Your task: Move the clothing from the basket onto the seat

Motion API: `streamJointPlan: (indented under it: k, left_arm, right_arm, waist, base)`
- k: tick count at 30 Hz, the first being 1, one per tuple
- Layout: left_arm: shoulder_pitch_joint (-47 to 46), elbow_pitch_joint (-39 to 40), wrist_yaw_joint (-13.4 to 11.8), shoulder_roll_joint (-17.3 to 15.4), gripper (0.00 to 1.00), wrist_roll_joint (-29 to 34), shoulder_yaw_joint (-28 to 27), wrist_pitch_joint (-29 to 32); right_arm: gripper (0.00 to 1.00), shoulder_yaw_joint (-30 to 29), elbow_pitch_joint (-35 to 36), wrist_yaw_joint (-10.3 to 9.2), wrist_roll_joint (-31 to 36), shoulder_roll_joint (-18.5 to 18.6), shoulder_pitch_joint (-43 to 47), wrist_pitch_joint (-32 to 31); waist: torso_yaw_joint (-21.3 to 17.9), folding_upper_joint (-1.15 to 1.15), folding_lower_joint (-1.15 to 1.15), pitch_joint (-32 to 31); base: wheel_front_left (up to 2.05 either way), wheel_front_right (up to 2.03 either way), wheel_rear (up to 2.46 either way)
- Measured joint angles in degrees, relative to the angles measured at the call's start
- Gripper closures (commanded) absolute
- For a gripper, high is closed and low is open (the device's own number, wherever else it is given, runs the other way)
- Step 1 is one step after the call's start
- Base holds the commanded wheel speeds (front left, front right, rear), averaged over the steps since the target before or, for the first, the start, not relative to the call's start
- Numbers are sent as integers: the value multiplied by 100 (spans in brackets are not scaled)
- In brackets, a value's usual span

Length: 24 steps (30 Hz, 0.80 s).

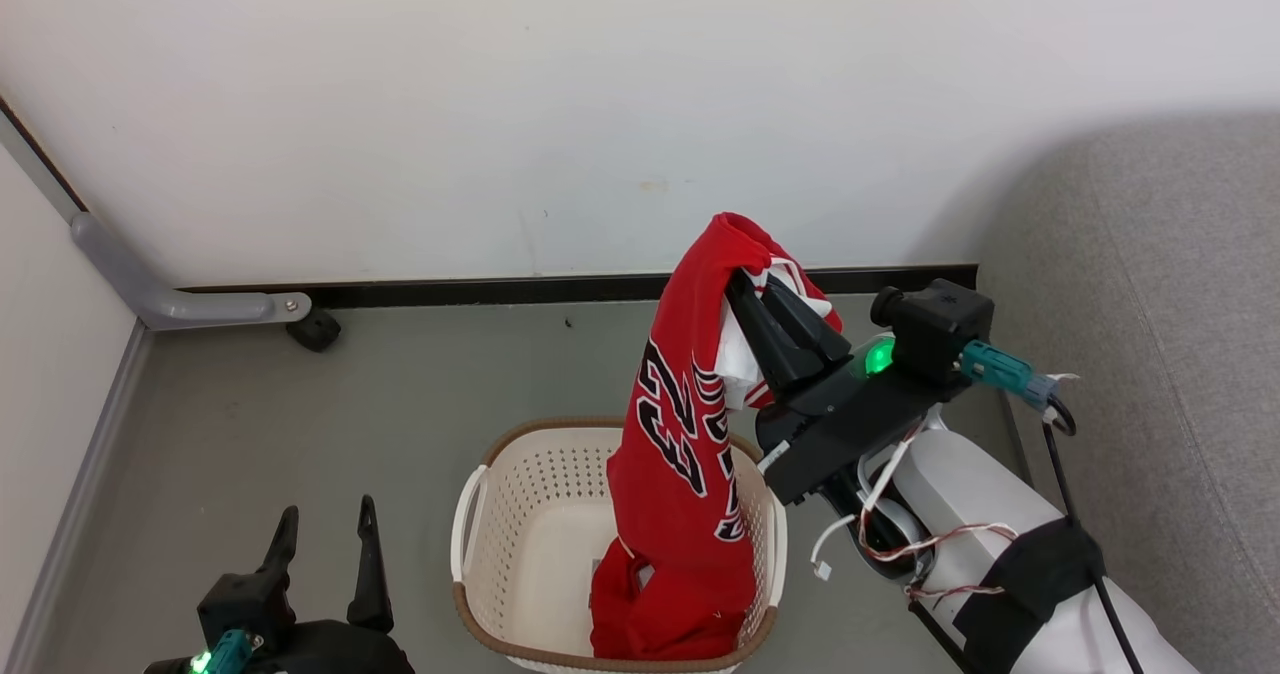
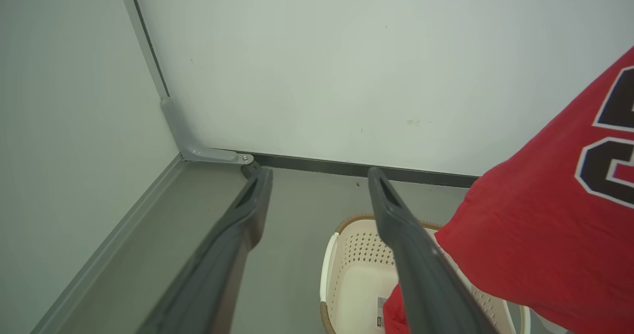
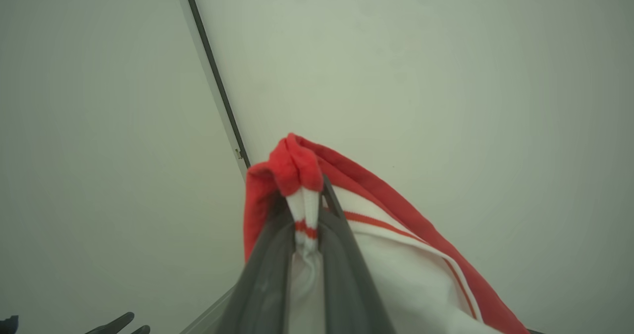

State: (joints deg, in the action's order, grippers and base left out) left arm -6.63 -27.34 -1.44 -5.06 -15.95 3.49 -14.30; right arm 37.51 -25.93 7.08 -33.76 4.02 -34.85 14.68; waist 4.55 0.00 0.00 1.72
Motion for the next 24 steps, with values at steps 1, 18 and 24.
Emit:
streamJointPlan:
  k: [1,18,24]
  left_arm:
    - [13,-1,0,1,0,0,-16,0]
    - [137,81,96,85,0,151,-156,0]
    - [138,197,200,87,0,152,-186,0]
  right_arm:
    - [100,0,14,0,0,0,6,0]
    - [100,32,24,0,-1,-8,8,0]
    - [100,70,31,0,-8,-8,-14,0]
  waist:
    - [-2,0,0,-2]
    - [-196,0,0,-25]
    - [-397,0,0,-10]
  base:
    - [0,0,0]
    - [0,0,0]
    - [0,0,0]
